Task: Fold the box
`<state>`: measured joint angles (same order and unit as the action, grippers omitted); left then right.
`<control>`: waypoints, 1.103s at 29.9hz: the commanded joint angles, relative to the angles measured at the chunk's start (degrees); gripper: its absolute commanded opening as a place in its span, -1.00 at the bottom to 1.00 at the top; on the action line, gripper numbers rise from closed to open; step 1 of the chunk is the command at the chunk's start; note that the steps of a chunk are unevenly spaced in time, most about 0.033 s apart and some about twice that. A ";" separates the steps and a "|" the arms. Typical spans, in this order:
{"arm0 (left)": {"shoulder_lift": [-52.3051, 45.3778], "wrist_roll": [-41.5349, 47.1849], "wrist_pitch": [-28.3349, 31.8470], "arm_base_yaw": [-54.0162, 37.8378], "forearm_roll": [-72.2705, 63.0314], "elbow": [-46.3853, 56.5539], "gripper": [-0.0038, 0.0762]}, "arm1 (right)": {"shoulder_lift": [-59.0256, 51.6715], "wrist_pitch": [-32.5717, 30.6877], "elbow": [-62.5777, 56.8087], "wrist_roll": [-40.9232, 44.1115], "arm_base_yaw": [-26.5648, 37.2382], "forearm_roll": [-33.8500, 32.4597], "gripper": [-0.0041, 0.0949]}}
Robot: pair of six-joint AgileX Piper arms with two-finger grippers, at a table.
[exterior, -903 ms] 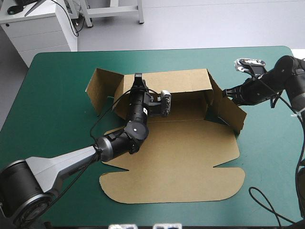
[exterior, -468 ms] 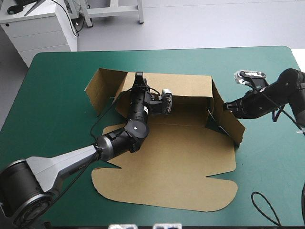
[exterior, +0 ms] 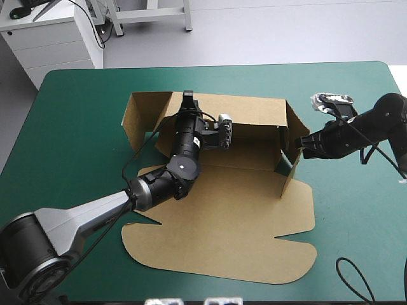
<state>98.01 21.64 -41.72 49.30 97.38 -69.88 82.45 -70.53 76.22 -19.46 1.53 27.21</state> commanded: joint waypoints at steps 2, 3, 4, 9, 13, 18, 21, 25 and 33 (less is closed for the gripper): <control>-2.50 1.75 -1.83 0.00 6.33 -1.94 -0.92 | -3.25 5.18 -2.79 -3.53 -0.03 5.29 -0.96; -2.50 1.75 -1.83 0.00 6.22 -1.94 -0.92 | -3.54 6.81 -4.39 -4.55 -0.03 5.91 -0.95; -2.50 1.75 -1.83 0.00 6.22 -1.94 -0.92 | -3.83 8.00 -5.71 -5.40 -0.03 6.59 -0.95; -2.50 1.75 -1.83 0.00 6.76 -1.94 -0.92 | -5.18 12.61 -11.15 -13.23 -0.03 14.09 -0.95; -2.50 1.75 -1.75 0.00 6.86 -1.94 -0.92 | -5.28 13.91 -11.17 -18.79 -0.03 19.82 -0.95; -2.50 1.75 -1.75 0.00 6.86 -1.94 -0.92 | -5.94 14.18 -11.03 -22.94 -0.03 22.56 -0.95; -2.50 1.75 -1.75 0.00 6.86 -1.94 -0.92 | -6.91 15.26 -8.78 -23.05 0.09 22.58 -0.95; -2.50 1.75 -1.75 0.00 6.86 -1.94 -0.92 | -8.35 18.85 -3.49 -21.70 0.09 22.58 -0.95; -2.50 1.75 -1.75 0.00 6.86 -1.94 -0.92 | -8.40 35.22 3.28 -14.50 0.09 18.87 -0.95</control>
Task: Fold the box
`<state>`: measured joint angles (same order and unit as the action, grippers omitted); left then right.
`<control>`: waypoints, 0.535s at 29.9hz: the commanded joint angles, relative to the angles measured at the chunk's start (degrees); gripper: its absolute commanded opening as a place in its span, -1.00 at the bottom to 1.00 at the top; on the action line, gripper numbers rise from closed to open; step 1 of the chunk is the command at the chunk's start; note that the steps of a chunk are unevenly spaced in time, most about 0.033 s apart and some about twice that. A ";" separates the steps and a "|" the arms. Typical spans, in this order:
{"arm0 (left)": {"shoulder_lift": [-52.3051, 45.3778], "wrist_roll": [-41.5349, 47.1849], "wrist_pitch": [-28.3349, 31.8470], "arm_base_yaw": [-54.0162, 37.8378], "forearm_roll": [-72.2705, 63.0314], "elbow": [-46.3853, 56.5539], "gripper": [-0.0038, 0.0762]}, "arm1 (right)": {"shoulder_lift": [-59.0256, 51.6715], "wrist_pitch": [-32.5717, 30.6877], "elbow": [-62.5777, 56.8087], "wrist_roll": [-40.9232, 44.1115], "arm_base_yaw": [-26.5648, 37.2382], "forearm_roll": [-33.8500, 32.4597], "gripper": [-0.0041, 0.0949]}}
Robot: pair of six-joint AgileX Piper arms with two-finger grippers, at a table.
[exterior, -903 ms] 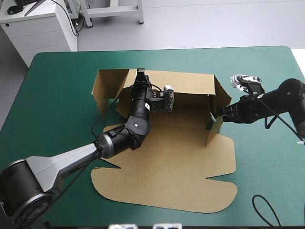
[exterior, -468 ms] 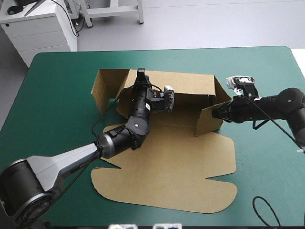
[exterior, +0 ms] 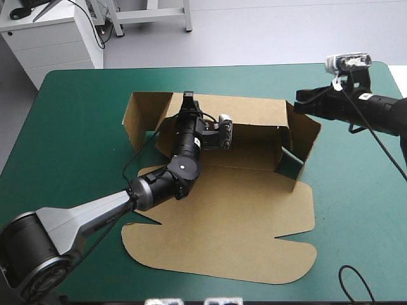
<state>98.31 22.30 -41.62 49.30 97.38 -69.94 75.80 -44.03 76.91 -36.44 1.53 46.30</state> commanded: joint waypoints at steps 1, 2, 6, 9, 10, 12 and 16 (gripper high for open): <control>-2.79 1.09 -1.86 0.00 6.86 -1.87 -0.92 | -1.75 11.11 2.58 3.70 0.09 -1.34 -0.95; -2.79 1.09 -1.86 0.00 6.86 -1.87 -0.92 | -1.62 12.83 2.58 5.45 0.09 -3.15 -0.95; -2.79 1.09 -1.86 0.00 6.86 -1.87 -0.92 | 1.22 12.18 3.48 12.31 0.09 -11.45 -0.95; -2.79 1.09 -1.71 0.00 6.86 -1.87 -0.92 | 4.57 10.17 3.60 15.10 0.09 -14.69 -0.95; -2.79 1.09 -1.71 0.00 6.86 -1.87 -0.92 | 5.52 9.48 3.60 16.16 0.09 -15.37 -0.95; -2.79 1.09 -1.71 0.00 6.86 -1.87 -0.92 | 7.80 8.13 3.60 18.03 0.09 -15.93 -0.95; -2.79 0.98 -1.71 0.00 6.86 -1.87 -0.92 | 11.13 4.68 3.60 18.67 0.09 -15.93 -0.95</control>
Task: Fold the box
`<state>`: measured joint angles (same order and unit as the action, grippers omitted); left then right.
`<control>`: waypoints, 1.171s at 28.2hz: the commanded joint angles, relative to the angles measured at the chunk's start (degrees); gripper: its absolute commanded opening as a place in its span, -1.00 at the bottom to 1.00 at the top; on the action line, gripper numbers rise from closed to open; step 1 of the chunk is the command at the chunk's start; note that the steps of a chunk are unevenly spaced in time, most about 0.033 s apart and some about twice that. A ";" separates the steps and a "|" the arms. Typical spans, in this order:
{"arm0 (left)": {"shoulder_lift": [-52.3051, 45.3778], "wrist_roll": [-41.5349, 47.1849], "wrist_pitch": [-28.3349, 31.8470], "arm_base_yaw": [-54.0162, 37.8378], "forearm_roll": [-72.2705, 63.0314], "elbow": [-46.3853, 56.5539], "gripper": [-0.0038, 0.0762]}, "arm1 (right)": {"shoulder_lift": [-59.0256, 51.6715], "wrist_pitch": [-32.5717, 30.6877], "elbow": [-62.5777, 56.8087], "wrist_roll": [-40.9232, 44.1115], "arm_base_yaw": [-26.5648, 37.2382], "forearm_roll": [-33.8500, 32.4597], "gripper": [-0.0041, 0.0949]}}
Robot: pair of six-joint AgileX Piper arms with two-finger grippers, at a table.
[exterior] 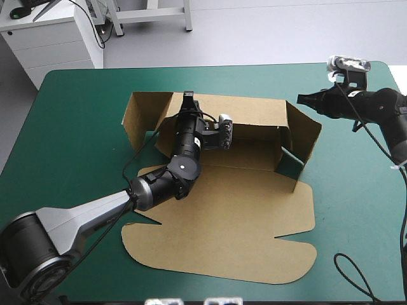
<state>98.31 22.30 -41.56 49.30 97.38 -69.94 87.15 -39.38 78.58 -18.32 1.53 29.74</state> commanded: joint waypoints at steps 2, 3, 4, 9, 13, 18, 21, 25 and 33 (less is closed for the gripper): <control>-2.79 0.98 -1.76 0.00 6.86 -1.87 -0.92 | 0.75 -2.19 1.93 0.55 0.09 0.63 -0.95; -2.79 0.98 -1.96 0.00 6.86 -1.87 -0.92 | 0.87 -2.99 1.93 0.55 0.09 0.63 -0.95; -2.79 0.98 -1.96 0.00 6.86 -1.87 -0.92 | 0.97 -3.94 1.93 0.44 0.09 0.63 -0.95; -2.79 0.98 -1.96 0.00 6.86 -1.87 -0.92 | 0.97 -9.57 1.93 0.07 0.09 0.38 -0.95; -2.79 0.98 -1.96 0.00 6.86 -1.87 -0.92 | 0.97 -14.58 1.33 -1.71 0.09 0.16 -0.95; -2.79 0.98 -1.96 0.00 6.86 -1.87 -0.92 | 0.97 -16.27 -0.35 -4.58 0.09 0.74 -0.96; -2.79 0.98 -2.05 0.00 6.86 -1.87 -0.92 | 0.20 -15.08 -3.89 -10.01 0.09 3.78 -0.96; -2.79 0.98 -2.05 0.00 6.86 -1.87 -0.92 | -2.55 -8.96 -11.43 -18.89 0.09 9.25 -0.96; -2.79 0.98 -2.05 0.00 6.86 -1.87 -0.92 | -4.58 -5.78 -19.44 -40.26 0.09 20.72 -0.95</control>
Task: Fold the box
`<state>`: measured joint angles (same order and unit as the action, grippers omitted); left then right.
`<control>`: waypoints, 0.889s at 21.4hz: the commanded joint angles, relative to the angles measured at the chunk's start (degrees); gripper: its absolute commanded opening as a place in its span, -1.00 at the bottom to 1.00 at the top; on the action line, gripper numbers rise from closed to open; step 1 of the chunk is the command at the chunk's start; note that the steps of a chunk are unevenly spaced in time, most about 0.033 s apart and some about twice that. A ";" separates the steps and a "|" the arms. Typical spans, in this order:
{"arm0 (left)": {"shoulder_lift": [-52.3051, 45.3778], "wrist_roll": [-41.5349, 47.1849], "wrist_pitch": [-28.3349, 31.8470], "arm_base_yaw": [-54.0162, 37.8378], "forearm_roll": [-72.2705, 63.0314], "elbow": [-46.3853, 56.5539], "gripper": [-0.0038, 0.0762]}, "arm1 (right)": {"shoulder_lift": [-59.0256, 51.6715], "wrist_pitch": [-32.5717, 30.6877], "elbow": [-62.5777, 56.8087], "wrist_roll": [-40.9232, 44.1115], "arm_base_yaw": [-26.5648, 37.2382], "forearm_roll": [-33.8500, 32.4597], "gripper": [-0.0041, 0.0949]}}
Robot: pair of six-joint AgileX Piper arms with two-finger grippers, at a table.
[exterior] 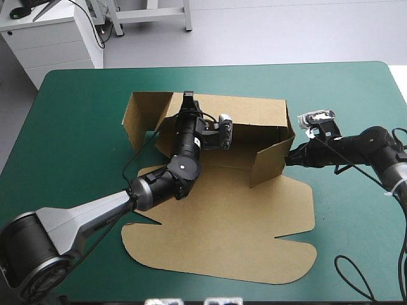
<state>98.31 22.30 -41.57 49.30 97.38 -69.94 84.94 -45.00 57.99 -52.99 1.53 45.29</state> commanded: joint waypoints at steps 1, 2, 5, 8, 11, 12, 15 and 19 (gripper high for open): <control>-2.79 0.98 -2.05 0.00 6.86 -1.87 -0.92 | -2.48 -0.82 1.15 -7.22 0.09 5.73 -0.94; -2.79 0.98 -2.05 0.00 6.86 -1.87 -0.92 | -2.48 -3.02 1.15 -9.56 0.09 6.22 -0.94; -2.79 0.98 -2.05 0.00 6.86 -1.87 -0.92 | -2.48 -6.18 1.15 -10.74 0.09 5.68 -0.85; -2.79 0.98 -2.05 0.00 6.86 -1.87 -0.92 | -2.48 -6.97 1.25 -11.75 0.09 5.57 -0.33; -2.79 0.98 -1.95 0.00 6.86 -1.87 -0.92 | -2.48 -4.69 1.25 -12.30 0.09 5.57 0.35; -2.79 0.98 -1.95 0.00 6.86 -1.87 -0.92 | -2.48 -3.59 1.25 -12.14 0.09 5.57 0.46; -2.79 0.98 -1.71 0.00 6.86 -1.87 -0.92 | -2.38 -0.64 1.15 -8.47 -0.22 7.30 0.49; -2.79 0.98 -1.57 0.00 6.86 -1.87 -0.92 | -2.49 2.86 1.15 -6.80 -2.54 7.05 0.48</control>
<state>98.31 22.30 -41.56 49.30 97.38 -69.94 84.92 -45.13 57.80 -61.19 0.53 49.42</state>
